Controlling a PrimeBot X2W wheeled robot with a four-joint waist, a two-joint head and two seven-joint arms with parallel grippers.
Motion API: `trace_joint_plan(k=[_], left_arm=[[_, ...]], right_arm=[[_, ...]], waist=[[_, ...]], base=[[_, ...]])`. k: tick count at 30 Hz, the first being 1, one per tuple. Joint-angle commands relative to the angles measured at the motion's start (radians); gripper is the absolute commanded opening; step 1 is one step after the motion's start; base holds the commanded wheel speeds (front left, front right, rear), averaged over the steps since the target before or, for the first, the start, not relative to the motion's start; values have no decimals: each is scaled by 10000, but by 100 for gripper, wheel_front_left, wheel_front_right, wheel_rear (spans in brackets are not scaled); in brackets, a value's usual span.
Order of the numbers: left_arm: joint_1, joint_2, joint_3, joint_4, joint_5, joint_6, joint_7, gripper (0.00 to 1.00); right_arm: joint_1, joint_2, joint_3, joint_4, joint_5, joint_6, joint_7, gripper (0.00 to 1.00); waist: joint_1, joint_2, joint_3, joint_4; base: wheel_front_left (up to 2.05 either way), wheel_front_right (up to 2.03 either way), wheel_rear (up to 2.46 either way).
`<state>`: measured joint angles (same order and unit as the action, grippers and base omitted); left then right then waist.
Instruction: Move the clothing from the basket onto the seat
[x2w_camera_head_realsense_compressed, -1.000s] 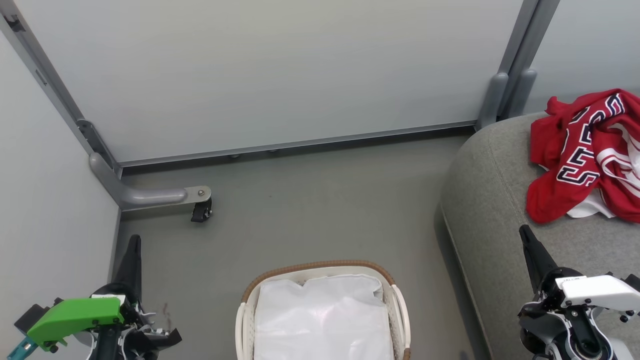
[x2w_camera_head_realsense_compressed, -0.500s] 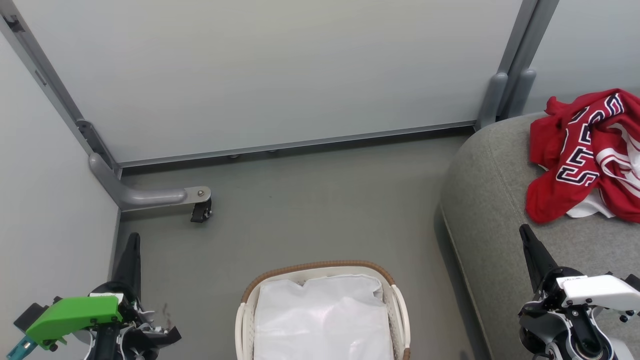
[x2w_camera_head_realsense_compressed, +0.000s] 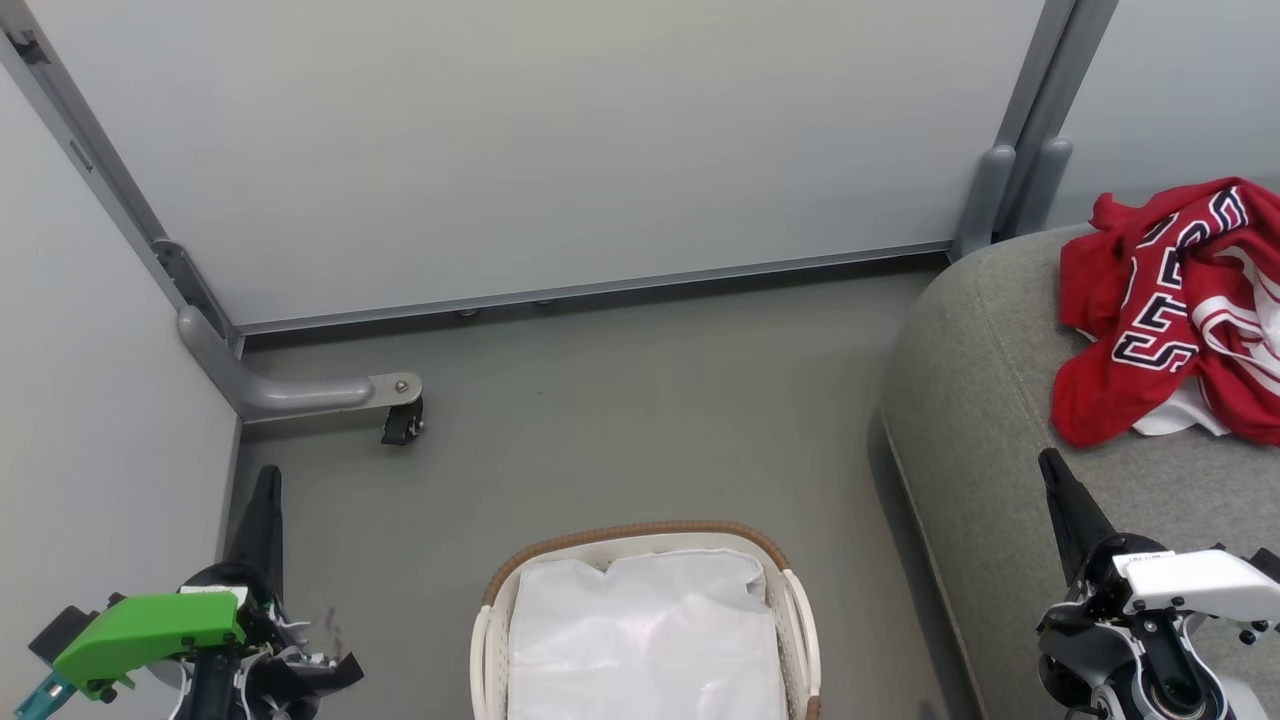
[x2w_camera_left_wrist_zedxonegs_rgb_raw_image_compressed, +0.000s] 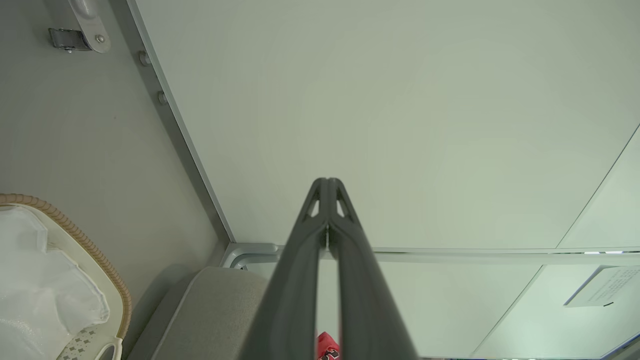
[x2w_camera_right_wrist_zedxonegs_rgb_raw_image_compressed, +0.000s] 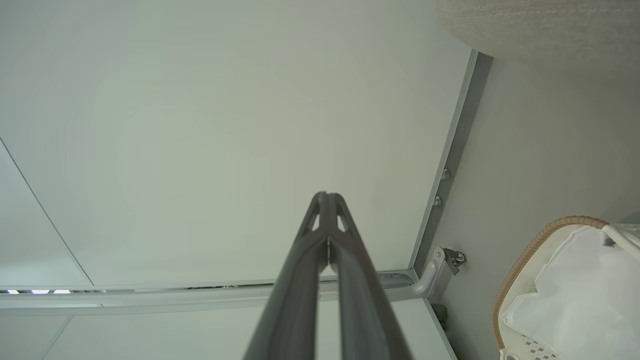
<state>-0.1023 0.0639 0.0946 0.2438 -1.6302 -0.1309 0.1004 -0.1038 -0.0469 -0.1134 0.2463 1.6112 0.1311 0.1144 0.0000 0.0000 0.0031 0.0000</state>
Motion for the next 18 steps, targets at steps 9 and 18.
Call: trace_joint_plan(k=[9, 18], left_arm=[[-95, -5, 53, -5, 51, 4, 25, 0], [-98, -15, 76, -5, 71, 4, 37, 0]], right_arm=[[-86, -63, -22, -34, 34, -7, 29, 0], [-85, -63, -21, -34, 34, -7, 29, 0]], waist=[[0, 0, 0, 0], [0, 0, 0, 0]], base=[[0, 0, 0], [0, 0, 0]])
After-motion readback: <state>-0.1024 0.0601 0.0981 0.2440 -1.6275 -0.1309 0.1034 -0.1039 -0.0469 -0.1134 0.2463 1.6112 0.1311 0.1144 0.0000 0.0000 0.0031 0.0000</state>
